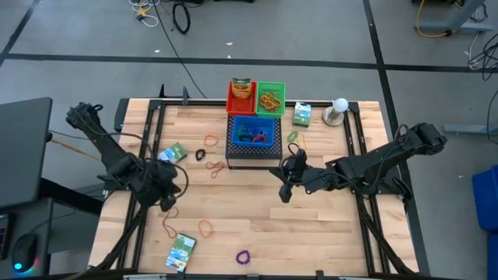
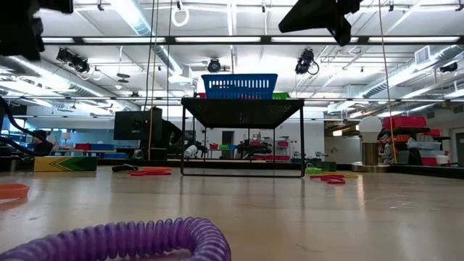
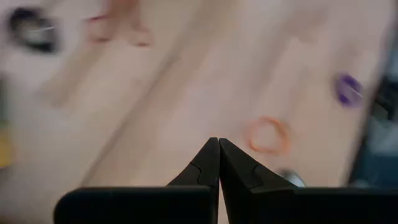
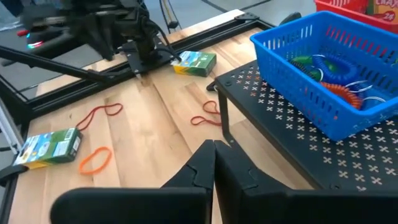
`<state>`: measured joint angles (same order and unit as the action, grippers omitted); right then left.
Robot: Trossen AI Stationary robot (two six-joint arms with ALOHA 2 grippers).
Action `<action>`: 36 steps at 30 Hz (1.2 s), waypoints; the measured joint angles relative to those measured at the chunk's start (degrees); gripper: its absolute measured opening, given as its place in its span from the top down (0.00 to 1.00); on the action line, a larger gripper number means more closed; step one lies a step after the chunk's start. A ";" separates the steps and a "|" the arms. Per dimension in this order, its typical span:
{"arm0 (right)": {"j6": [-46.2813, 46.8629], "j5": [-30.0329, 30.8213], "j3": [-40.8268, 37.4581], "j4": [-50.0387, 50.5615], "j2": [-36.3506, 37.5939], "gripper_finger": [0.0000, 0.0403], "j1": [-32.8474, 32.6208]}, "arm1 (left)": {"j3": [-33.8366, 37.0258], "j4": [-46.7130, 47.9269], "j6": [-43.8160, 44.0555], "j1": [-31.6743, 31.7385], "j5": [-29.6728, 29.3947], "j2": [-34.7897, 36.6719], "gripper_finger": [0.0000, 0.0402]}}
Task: Pick & Place Office Desk Supplies
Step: Put the yellow crayon box into the red bin on the shelf
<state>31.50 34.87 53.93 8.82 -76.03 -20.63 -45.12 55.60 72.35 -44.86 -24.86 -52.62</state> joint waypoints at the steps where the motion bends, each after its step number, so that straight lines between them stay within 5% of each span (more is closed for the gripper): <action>1: -0.30 0.00 0.00 0.00 0.00 0.97 0.01 | -0.11 -2.26 -3.32 -0.11 1.64 0.00 0.98; 11: -0.69 -0.02 0.00 0.00 -0.02 0.97 -0.01 | 0.22 -14.98 -19.07 -4.38 15.21 -12.25 0.82; 24: -1.46 -0.20 0.00 0.99 -0.02 0.97 -0.01 | -5.30 -33.65 -16.28 -20.86 15.29 -31.97 0.78; 30: -1.42 -0.39 0.00 2.21 -0.04 0.97 -0.01 | -12.97 -31.27 -14.16 -25.29 15.92 -40.56 0.76; 36: -1.37 -0.37 0.00 2.21 -0.04 0.97 -0.01 | -21.25 -13.87 -8.87 -26.46 9.96 -47.87 0.70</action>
<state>30.13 34.50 53.93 11.03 -76.07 -20.64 -66.37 41.73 63.47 -71.32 -14.90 -100.49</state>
